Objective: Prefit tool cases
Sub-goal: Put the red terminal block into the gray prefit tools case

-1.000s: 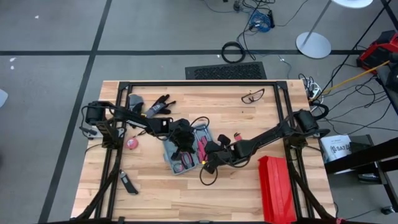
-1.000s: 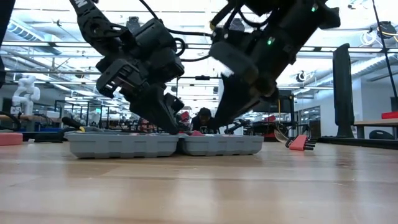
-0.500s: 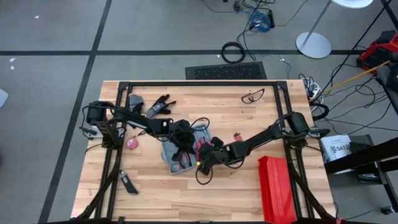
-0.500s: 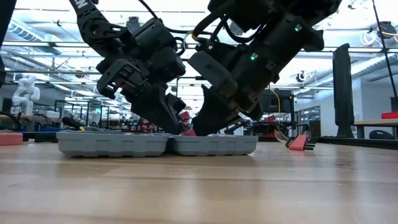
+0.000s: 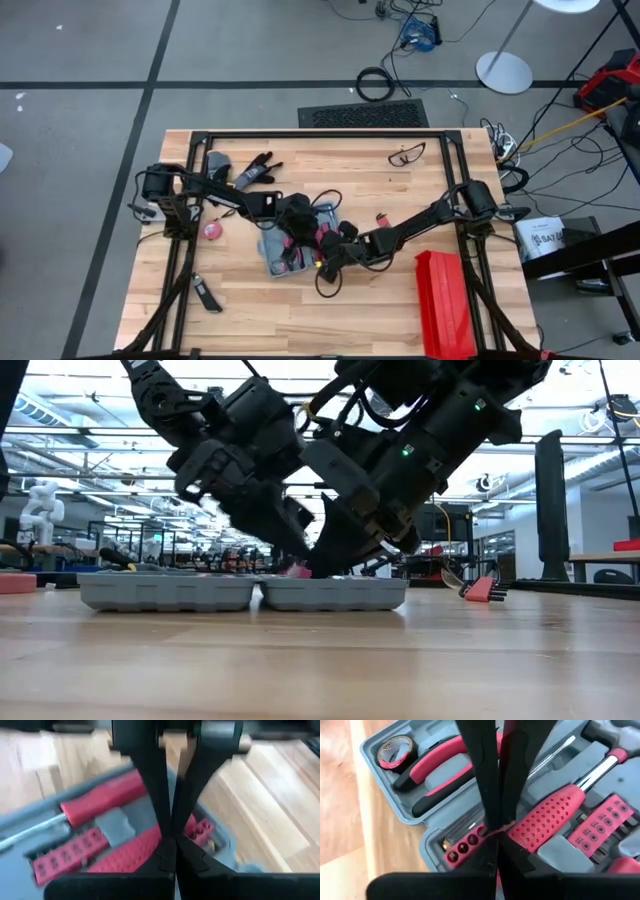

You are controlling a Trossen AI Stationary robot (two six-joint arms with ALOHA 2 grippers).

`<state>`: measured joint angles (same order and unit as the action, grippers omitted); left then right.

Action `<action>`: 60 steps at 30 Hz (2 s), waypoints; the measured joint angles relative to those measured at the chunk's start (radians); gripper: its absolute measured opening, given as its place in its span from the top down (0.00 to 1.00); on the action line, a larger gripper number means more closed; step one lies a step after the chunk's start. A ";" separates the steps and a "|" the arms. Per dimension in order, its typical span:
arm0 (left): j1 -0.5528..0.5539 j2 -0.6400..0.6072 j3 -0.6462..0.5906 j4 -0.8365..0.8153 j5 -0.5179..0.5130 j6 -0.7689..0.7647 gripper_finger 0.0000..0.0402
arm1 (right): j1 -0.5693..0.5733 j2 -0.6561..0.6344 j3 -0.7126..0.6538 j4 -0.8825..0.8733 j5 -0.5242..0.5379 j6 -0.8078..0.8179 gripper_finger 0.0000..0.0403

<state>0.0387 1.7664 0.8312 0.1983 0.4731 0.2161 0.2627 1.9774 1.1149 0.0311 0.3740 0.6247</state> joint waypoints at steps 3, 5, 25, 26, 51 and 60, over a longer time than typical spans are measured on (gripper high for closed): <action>0.000 0.000 0.012 0.067 -0.018 0.001 1.00 | 0.001 -0.010 0.000 -0.004 0.036 0.002 1.00; 0.002 0.000 0.022 0.090 -0.019 0.001 1.00 | 0.003 -0.037 -0.002 -0.041 0.046 0.004 1.00; 0.018 -0.084 0.065 -0.458 -0.063 0.194 1.00 | 0.077 -0.134 0.003 -0.385 0.152 0.203 1.00; 0.015 -0.076 0.064 -0.460 -0.058 0.196 1.00 | 0.077 -0.134 0.003 -0.378 0.151 0.204 1.00; -0.023 -0.056 0.065 -0.333 -0.052 0.174 1.00 | 0.090 -0.049 0.002 -0.527 0.095 0.487 1.00; -0.027 -0.008 0.065 -0.235 0.043 0.156 1.00 | 0.088 -0.046 0.002 -0.486 0.096 0.490 1.00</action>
<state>0.0121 1.7585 0.8964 -0.0372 0.5165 0.3721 0.3504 1.9314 1.1164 -0.4552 0.4700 1.1143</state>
